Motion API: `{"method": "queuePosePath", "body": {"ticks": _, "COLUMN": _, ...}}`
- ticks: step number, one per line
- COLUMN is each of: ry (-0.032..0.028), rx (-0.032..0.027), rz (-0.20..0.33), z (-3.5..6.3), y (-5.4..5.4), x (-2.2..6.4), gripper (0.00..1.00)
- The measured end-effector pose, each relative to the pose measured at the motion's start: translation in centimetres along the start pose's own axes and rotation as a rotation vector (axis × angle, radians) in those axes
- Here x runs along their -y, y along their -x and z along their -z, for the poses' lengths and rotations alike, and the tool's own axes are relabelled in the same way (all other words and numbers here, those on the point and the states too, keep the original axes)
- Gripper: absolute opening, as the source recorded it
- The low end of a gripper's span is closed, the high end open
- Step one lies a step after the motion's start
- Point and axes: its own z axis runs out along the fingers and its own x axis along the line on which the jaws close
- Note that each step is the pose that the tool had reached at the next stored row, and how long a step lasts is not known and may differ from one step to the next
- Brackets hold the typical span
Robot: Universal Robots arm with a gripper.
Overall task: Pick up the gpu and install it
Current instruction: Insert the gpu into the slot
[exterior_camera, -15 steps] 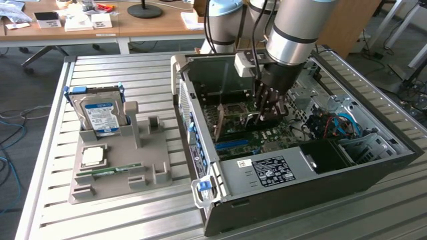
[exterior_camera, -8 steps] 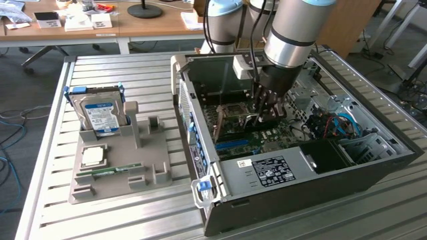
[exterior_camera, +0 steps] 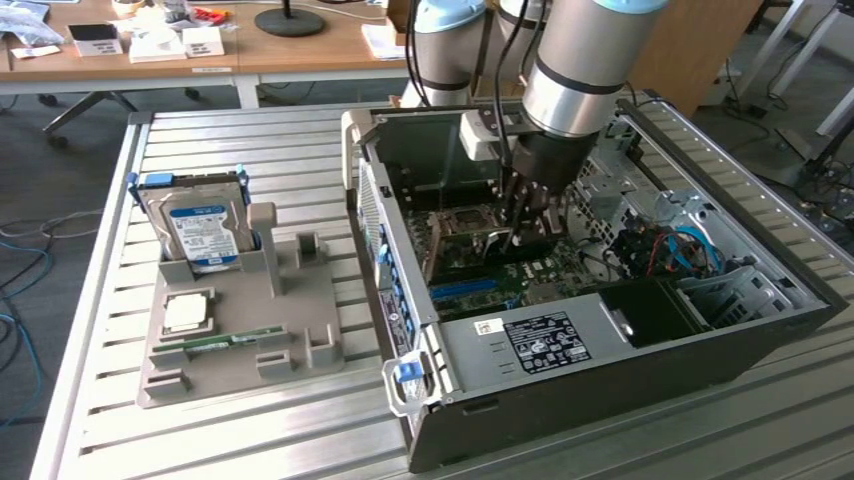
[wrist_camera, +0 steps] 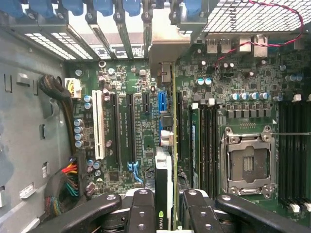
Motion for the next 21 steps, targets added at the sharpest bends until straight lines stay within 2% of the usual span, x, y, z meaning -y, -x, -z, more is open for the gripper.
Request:
{"method": "queuePosePath", "body": {"ticks": 11, "ry": 0.0001, "rx": 0.0, "rz": 0.0, "z": -0.08, "y": -0.04, "x": -0.39, "gripper": 0.27}}
{"method": "queuePosePath", "body": {"ticks": 16, "ry": -0.0001, "rx": 0.0002, "rz": 0.0, "z": -0.64, "y": -0.06, "x": -0.4, "gripper": 0.27}}
{"method": "queuePosePath", "body": {"ticks": 21, "ry": 0.0001, "rx": 0.0, "rz": 0.0, "z": -0.69, "y": -0.06, "x": -0.41, "gripper": 0.27}}
